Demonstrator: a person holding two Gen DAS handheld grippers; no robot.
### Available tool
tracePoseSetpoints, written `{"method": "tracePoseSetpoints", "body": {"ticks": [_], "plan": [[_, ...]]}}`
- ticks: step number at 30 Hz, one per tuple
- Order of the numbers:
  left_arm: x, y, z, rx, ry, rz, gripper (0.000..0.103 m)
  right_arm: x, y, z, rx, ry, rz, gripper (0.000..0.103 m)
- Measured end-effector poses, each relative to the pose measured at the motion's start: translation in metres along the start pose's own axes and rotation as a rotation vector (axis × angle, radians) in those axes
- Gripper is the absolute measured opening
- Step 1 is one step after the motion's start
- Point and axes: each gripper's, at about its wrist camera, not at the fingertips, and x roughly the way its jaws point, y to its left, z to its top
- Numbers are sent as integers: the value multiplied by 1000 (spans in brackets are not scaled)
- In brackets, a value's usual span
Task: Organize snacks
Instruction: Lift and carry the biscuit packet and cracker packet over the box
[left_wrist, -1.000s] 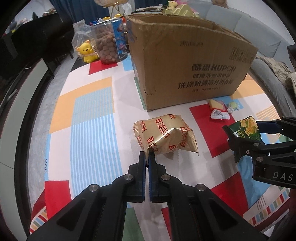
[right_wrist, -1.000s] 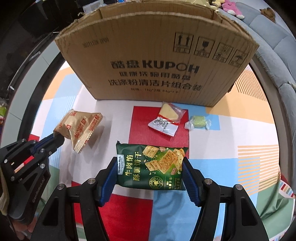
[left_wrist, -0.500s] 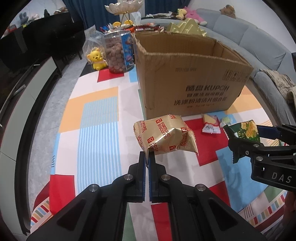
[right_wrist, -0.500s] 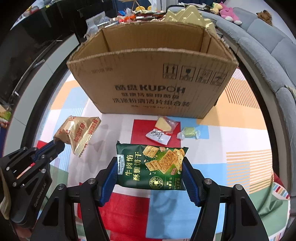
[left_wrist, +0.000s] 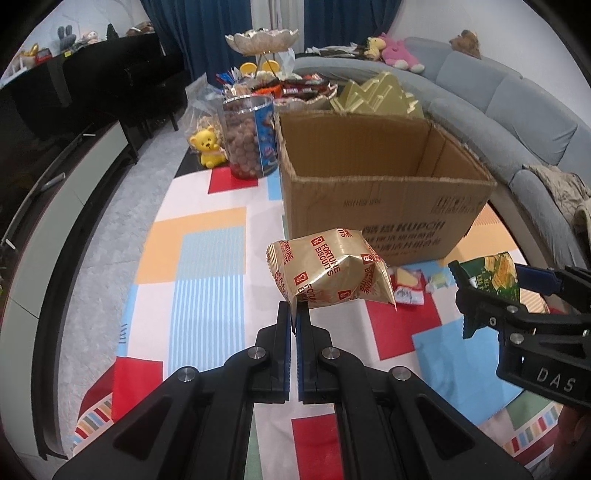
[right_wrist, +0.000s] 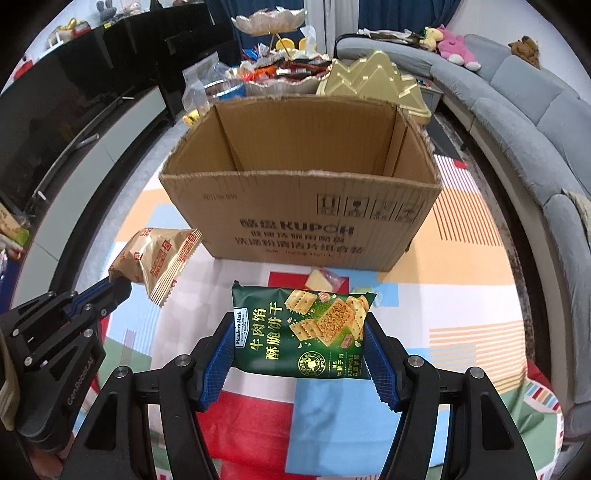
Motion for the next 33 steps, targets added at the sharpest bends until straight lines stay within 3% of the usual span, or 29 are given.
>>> {"method": "tracePoseSetpoints", "body": {"ticks": [33], "plan": [[-45, -18, 74, -24, -137, 11, 4, -65, -16, 54, 9, -193, 4, 66]]}}
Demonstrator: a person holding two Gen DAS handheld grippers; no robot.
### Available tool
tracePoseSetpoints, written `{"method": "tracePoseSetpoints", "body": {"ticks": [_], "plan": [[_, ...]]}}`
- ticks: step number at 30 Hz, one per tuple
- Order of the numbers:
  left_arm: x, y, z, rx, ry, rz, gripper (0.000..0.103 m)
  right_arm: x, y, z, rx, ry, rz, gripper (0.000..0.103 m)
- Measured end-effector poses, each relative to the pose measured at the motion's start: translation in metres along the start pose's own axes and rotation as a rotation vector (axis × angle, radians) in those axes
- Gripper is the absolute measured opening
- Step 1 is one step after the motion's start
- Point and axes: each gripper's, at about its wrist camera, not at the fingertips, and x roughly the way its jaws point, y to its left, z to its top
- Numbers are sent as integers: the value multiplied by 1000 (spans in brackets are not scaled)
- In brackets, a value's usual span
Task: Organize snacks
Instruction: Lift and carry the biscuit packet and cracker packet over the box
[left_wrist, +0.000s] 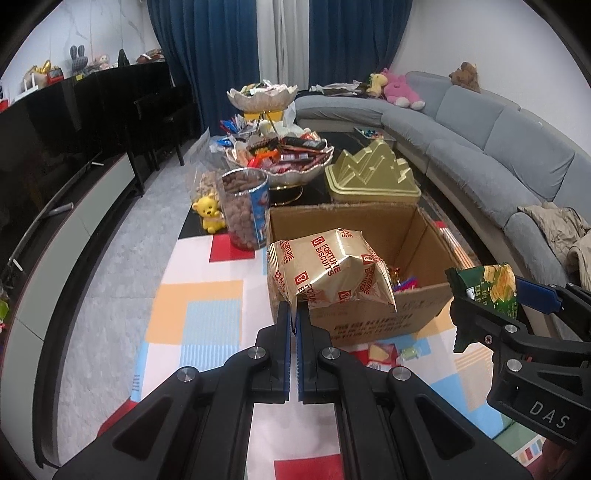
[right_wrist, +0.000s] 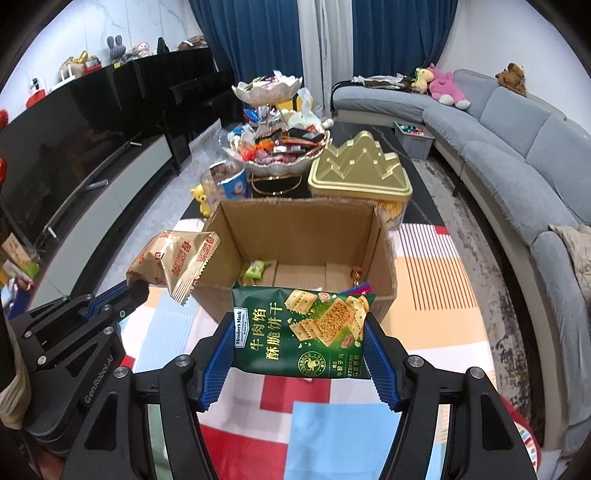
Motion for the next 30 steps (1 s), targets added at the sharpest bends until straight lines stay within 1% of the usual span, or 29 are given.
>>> {"method": "tracePoseSetpoints", "body": {"ticks": [13, 20, 30], "plan": [[7, -6, 32, 7, -32, 5, 4, -6, -9, 30, -1, -62, -14, 66], [15, -7, 40, 4, -30, 4, 4, 0, -14, 42, 1, -71, -19, 66], [41, -9, 56, 2, -14, 6, 4, 12, -19, 55, 0, -73, -20, 66]]}}
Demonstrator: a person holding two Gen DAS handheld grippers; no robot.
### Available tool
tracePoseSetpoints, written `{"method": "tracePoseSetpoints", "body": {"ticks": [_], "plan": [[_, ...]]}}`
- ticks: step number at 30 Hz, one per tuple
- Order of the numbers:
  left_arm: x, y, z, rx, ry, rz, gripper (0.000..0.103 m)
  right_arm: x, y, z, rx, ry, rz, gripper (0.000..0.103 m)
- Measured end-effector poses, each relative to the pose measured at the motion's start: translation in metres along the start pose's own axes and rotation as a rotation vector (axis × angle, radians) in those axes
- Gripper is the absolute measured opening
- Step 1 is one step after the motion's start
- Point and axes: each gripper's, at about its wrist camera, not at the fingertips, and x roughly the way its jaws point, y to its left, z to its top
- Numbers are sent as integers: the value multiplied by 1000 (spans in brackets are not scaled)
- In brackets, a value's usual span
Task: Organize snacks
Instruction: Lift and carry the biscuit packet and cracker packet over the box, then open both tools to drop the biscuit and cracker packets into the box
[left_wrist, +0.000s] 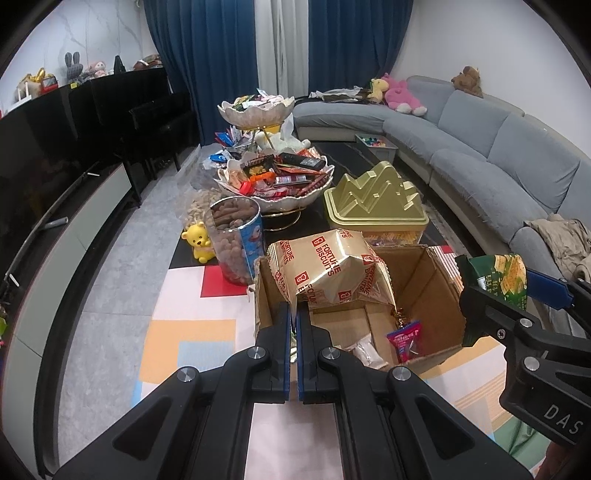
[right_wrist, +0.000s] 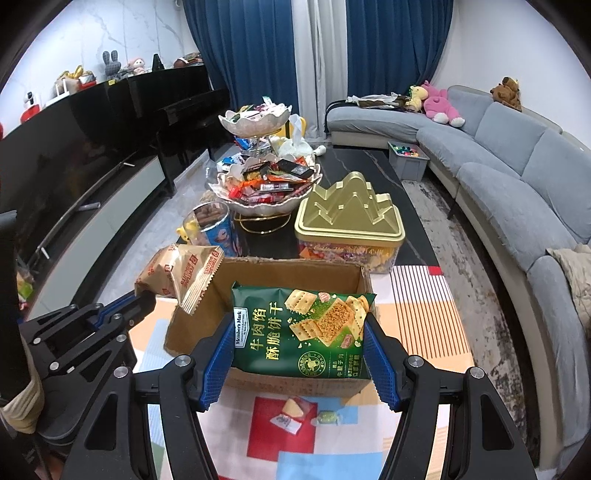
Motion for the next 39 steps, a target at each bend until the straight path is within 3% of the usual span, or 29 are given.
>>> {"method": "tracePoseSetpoints", "body": {"ticks": [22, 25, 32, 39], "plan": [[57, 3, 10, -17, 65, -10, 8, 63, -6, 18, -17, 54, 13, 67], [57, 3, 10, -20, 63, -7, 13, 66, -6, 19, -17, 57, 15, 67], [54, 6, 11, -24, 51, 12, 42, 67, -9, 18, -2, 67, 27, 83], [45, 8, 11, -26, 34, 34, 56, 61, -8, 18, -11, 59, 13, 83]]}}
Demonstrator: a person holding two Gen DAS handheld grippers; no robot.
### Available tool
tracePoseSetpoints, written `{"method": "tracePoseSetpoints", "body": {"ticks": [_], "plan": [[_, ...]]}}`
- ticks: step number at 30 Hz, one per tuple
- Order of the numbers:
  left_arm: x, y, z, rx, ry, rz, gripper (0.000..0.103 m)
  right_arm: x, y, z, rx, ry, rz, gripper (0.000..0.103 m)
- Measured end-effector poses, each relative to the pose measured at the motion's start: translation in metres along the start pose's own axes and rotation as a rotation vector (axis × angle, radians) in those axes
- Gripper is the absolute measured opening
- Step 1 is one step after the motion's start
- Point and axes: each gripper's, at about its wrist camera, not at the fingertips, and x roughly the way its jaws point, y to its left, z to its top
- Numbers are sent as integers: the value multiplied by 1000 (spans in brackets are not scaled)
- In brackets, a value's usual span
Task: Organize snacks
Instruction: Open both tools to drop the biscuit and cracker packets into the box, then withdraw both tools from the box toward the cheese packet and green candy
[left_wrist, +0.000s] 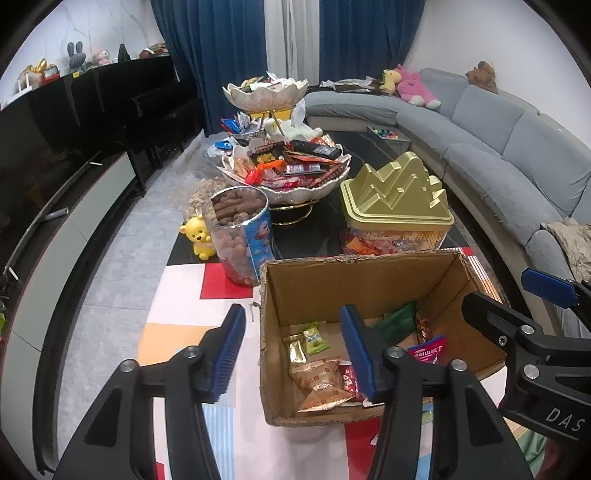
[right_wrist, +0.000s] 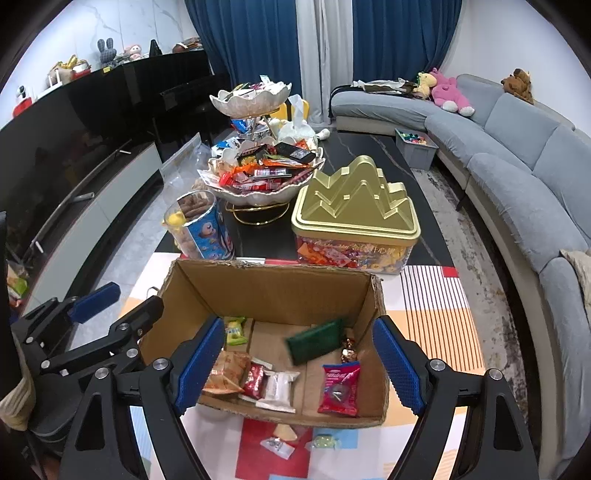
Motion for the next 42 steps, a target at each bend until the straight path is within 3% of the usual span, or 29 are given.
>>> {"method": "tracePoseSetpoints", "body": {"ticks": [22, 42], "plan": [[-53, -8, -11, -2, -57, 11, 59, -48, -7, -13, 4, -57, -32, 83], [-63, -43, -44, 57, -41, -30, 60, -63, -33, -44, -5, -57, -54, 83]]}}
